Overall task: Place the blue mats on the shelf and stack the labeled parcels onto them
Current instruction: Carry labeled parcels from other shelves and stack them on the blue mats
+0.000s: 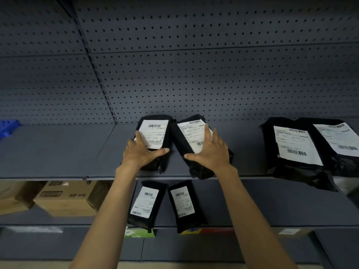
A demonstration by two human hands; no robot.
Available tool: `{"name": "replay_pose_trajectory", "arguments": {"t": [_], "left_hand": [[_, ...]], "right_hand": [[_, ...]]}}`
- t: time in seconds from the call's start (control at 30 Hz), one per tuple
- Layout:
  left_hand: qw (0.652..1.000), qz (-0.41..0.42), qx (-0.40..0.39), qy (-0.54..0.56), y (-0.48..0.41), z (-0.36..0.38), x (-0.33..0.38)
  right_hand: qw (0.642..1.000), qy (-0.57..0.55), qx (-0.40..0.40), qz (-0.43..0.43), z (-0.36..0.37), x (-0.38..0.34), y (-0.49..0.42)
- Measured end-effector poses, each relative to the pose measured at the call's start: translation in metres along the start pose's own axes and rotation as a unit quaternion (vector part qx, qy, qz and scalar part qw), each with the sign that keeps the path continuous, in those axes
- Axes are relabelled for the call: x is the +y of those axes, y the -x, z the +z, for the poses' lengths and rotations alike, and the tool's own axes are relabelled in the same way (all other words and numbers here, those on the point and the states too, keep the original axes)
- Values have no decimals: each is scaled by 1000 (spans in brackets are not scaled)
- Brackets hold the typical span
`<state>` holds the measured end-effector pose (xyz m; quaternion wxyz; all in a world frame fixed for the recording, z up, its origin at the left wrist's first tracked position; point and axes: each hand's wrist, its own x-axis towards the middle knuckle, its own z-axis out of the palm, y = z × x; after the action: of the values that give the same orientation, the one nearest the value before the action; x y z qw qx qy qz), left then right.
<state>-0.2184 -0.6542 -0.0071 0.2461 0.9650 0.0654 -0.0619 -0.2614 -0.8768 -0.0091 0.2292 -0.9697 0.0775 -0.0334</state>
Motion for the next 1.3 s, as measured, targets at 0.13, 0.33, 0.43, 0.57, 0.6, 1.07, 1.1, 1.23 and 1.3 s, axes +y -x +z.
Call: {"name": "replay_pose_trajectory", "arguments": {"t": [0.13, 0.33, 0.43, 0.57, 0.6, 1.07, 1.1, 1.23, 1.3], "left_hand": [[1000, -12, -6, -14, 4, 1, -6], [1000, -21, -18, -3, 18, -2, -8], [999, -23, -26, -5, 21, -5, -7], [999, -37, -13, 14, 21, -4, -11], [999, -40, -5, 12, 22, -3, -12], [953, 4, 289, 95, 126, 57, -32], [948, 3, 299, 106, 138, 62, -34], [931, -5, 339, 138, 175, 67, -39], [921, -13, 361, 147, 188, 60, -43]], "right_hand": [[1000, 1, -13, 24, -9, 6, 4], [993, 29, -82, 79, -18, 11, 10], [992, 35, -91, 77, -21, 11, 8], [991, 24, -105, 74, -25, 15, 7], [992, 23, -102, 73, -25, 15, 8], [988, -35, 149, 11, 15, 25, 97], [986, -59, 157, 15, 20, 26, 110], [972, -139, 191, 15, 32, 22, 148], [969, -153, 194, 4, 32, 14, 155]]}}
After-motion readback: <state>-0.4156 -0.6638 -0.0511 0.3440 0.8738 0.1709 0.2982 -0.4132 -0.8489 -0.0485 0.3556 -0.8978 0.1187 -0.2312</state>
